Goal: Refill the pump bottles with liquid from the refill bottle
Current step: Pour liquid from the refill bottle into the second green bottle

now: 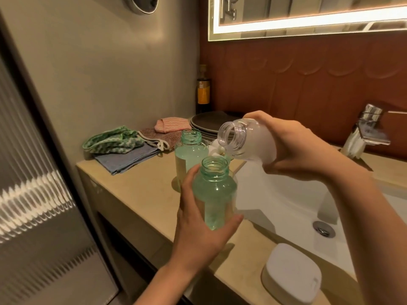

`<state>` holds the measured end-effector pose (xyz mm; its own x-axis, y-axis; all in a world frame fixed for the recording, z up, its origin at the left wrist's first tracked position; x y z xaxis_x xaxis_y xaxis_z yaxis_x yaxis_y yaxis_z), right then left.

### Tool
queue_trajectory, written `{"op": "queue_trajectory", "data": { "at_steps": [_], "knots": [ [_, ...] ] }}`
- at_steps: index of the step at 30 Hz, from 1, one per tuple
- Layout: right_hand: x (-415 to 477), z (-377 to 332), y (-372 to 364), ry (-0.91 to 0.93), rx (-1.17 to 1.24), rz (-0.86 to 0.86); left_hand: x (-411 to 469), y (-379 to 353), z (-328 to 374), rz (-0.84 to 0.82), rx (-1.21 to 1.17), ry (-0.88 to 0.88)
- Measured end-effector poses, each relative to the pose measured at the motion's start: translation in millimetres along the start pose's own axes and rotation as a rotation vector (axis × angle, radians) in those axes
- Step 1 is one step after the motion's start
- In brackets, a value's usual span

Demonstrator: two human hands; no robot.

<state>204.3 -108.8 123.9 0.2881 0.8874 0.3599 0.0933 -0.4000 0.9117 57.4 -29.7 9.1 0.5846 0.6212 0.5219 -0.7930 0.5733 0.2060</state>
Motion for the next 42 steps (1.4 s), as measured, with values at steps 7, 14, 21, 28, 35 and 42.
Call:
{"op": "queue_trajectory", "data": {
  "at_steps": [7, 14, 21, 28, 35, 42],
  "knots": [
    [-0.1, 5.2, 0.2, 0.003, -0.054, 0.001, -2.3, -6.6, -13.7, -0.033, 0.028, 0.130],
    [1.5, 5.6, -3.3, 0.031, -0.041, 0.008, -3.3, -6.7, -18.3, -0.012, 0.106, 0.104],
    [1.1, 0.0, 1.9, 0.083, -0.090, 0.087, -4.5, -5.4, -19.1, -0.004, 0.119, 0.109],
    [0.8, -3.9, 4.3, 0.115, -0.146, 0.118, -5.0, -6.2, -18.2, -0.015, 0.127, 0.129],
    [0.4, -5.3, 7.3, 0.155, -0.220, 0.183, -5.1, -6.5, -19.6, -0.026, 0.123, 0.132],
    [1.5, -6.3, 8.0, 0.169, -0.253, 0.195, -4.6, -5.9, -19.2, -0.035, 0.135, 0.122]
  ]
}}
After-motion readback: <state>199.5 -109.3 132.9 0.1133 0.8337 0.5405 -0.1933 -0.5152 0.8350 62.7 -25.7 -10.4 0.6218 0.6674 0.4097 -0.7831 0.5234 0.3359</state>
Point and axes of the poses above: each hand's wrist, its own x-axis towards the middle knuckle, its own y-axis out of the back of the hand, z = x × y, the point moved 6 cm from there along x, towards the middle knuckle, and after that the axes turned 3 degrees about -x, right-handed, at the moved point
